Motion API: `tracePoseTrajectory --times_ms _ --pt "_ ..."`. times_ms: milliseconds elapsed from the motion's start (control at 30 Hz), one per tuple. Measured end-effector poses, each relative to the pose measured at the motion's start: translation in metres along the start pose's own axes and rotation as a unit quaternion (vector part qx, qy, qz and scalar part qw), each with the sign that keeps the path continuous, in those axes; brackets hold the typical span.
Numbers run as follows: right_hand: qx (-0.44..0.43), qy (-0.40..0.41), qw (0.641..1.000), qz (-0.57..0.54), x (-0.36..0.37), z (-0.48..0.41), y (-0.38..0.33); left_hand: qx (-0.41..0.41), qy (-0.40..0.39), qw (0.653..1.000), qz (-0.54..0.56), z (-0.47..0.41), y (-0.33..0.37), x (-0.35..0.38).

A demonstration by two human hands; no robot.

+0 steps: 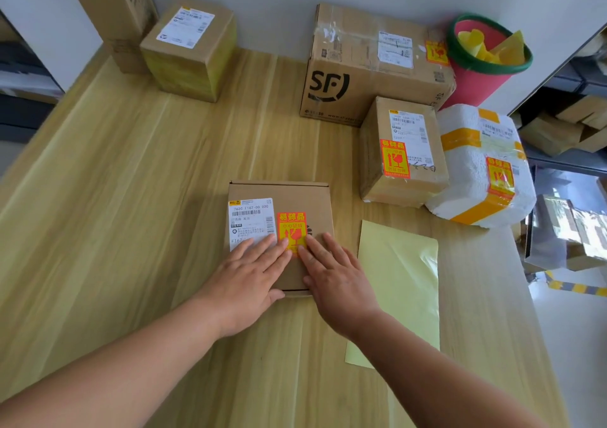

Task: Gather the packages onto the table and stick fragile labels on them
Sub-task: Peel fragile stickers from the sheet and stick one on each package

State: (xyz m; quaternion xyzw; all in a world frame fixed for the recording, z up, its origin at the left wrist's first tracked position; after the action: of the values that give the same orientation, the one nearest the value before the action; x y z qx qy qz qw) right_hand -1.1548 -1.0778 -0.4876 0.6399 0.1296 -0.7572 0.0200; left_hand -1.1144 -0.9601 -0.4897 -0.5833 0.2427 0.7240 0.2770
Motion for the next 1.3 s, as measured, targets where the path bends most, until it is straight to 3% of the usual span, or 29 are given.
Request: tracePoseTrajectory --times_ms 100,167,267,400,567,800,1067,1300 --pt "0.008 0.001 0.999 -0.034 -0.006 0.004 0.000 -0.052 0.020 0.998 0.042 0.003 -0.005 -0.011" --pt "0.019 0.001 0.997 -0.079 -0.006 0.013 0.002 -0.139 0.036 0.982 0.122 0.009 -0.017 -0.012" --pt "0.063 -0.039 0.993 -0.090 0.001 0.027 0.008 -0.304 -0.055 0.915 0.260 0.023 -0.036 0.006" --pt "0.103 -0.071 0.985 -0.122 0.007 0.029 0.015 -0.378 -0.070 0.859 0.338 0.028 -0.039 0.012" --pt "0.117 -0.053 0.986 -0.107 -0.003 0.010 0.029 -0.351 -0.080 0.867 0.344 0.004 -0.039 0.008" --pt "0.112 -0.010 0.994 -0.017 -0.021 -0.046 0.052 -0.281 -0.056 0.912 0.293 -0.078 -0.060 -0.018" --pt "0.161 -0.001 0.987 -0.015 -0.042 -0.103 0.095 -0.158 -0.009 0.956 0.245 -0.157 -0.068 -0.051" --pt "0.200 -0.002 0.979 -0.035 -0.048 -0.119 0.111 -0.124 -0.002 0.963 0.237 -0.178 -0.074 -0.054"
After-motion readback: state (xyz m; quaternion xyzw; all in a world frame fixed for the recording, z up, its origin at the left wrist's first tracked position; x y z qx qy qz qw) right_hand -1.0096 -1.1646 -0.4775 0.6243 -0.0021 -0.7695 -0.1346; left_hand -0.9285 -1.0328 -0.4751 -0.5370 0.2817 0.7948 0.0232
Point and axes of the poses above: each hand's wrist, its own z-axis away from the middle knuckle, its own x-axis out of the palm, y = z × x, the point moved 8 cm from there along -z, towards the middle knuckle, and after that the axes turned 12 degrees about -x, right-handed, at the moved point
